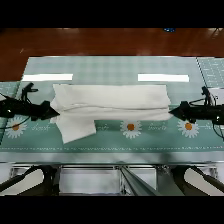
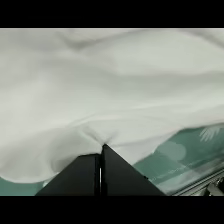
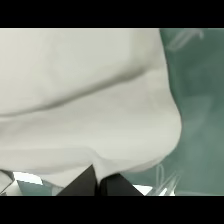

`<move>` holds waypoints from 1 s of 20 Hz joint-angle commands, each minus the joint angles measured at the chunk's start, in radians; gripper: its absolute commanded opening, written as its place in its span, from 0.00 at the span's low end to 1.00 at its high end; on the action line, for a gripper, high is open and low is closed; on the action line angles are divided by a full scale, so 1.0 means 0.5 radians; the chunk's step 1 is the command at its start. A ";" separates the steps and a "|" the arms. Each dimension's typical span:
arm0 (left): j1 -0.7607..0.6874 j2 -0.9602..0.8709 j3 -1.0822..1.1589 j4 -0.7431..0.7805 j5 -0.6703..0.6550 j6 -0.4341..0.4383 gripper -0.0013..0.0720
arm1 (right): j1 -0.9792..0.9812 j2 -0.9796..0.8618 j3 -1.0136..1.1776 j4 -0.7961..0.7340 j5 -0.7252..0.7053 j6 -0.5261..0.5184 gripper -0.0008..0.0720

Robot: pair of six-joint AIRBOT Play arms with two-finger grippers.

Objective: Fold the shirts.

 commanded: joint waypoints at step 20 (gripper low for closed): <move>-0.327 -1.478 1.888 0.011 -0.207 -0.460 0.71 | 0.267 -1.120 1.208 0.029 -0.130 0.197 0.58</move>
